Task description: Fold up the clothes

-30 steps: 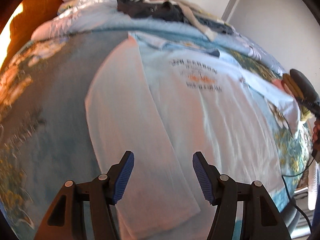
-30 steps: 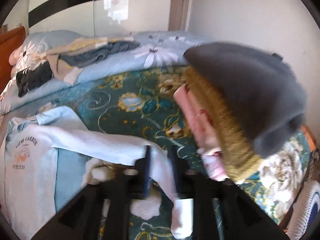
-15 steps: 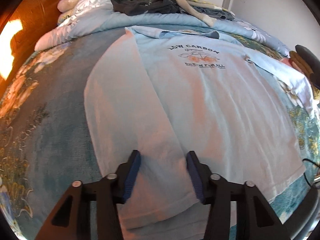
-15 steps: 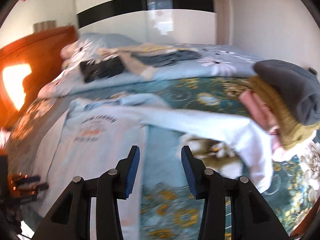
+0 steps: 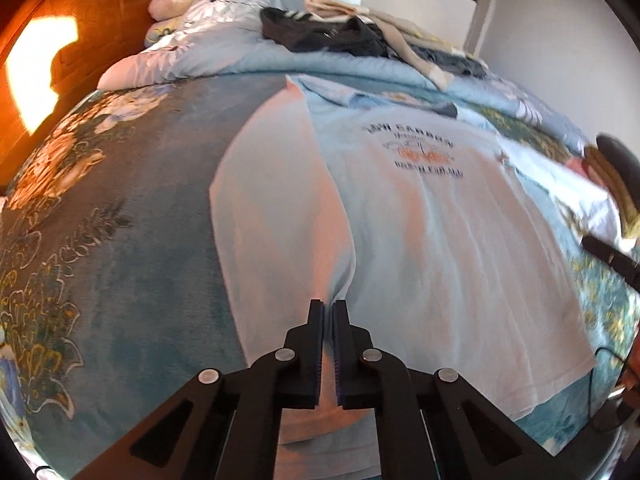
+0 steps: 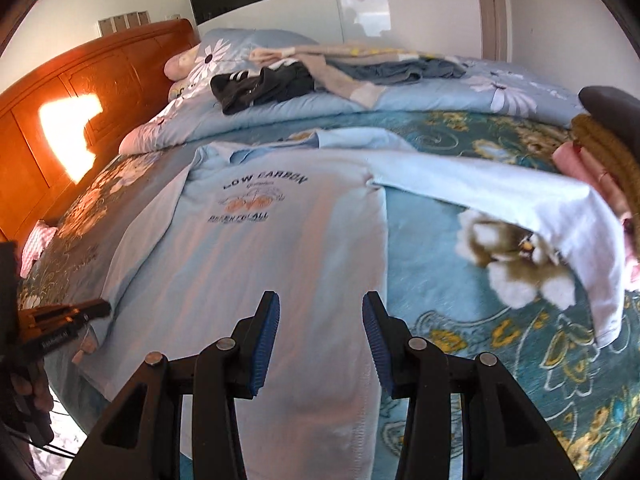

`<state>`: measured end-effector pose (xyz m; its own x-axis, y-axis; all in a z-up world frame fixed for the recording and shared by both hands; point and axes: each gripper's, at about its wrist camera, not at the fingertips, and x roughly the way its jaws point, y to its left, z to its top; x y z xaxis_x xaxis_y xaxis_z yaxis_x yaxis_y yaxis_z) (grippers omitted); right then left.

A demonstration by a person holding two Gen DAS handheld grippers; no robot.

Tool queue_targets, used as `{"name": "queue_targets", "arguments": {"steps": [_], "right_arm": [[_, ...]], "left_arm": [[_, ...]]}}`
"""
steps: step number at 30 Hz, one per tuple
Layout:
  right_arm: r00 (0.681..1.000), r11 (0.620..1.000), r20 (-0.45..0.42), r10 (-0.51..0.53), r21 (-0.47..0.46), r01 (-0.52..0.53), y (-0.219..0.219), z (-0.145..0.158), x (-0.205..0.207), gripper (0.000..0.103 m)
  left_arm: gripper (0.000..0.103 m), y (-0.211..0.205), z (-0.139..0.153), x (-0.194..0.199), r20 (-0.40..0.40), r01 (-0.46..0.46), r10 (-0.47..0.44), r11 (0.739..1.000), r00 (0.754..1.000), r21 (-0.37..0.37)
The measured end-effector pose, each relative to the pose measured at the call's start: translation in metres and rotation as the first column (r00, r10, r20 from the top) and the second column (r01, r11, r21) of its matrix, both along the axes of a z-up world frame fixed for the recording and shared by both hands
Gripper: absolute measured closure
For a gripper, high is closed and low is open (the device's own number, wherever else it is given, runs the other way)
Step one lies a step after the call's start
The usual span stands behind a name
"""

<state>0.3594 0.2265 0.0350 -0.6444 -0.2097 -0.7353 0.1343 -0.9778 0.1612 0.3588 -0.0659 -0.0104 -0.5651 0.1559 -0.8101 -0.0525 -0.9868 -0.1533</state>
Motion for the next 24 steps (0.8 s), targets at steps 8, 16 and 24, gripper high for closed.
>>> {"name": "queue_targets", "arguments": {"steps": [8,16,24], "right_arm": [[0.998,1.000,0.058,-0.022,-0.016,0.022,0.000,-0.013,-0.016,0.059],[0.990,0.999,0.133,-0.048,0.013,0.046,-0.006,-0.030,-0.042,0.059],[0.982,0.997,0.173,-0.074,0.021,0.072,-0.003,-0.040,-0.054,0.059]], "left_arm": [[0.098,-0.093,0.045,-0.018,-0.120,-0.226,0.227,0.974,0.967,0.017],[0.098,-0.197,0.050,-0.077,-0.168,-0.431,0.418,0.901,0.893,-0.045],[0.098,-0.264,0.016,-0.134,-0.062,-0.546,0.543,0.836,0.837,-0.053]]}}
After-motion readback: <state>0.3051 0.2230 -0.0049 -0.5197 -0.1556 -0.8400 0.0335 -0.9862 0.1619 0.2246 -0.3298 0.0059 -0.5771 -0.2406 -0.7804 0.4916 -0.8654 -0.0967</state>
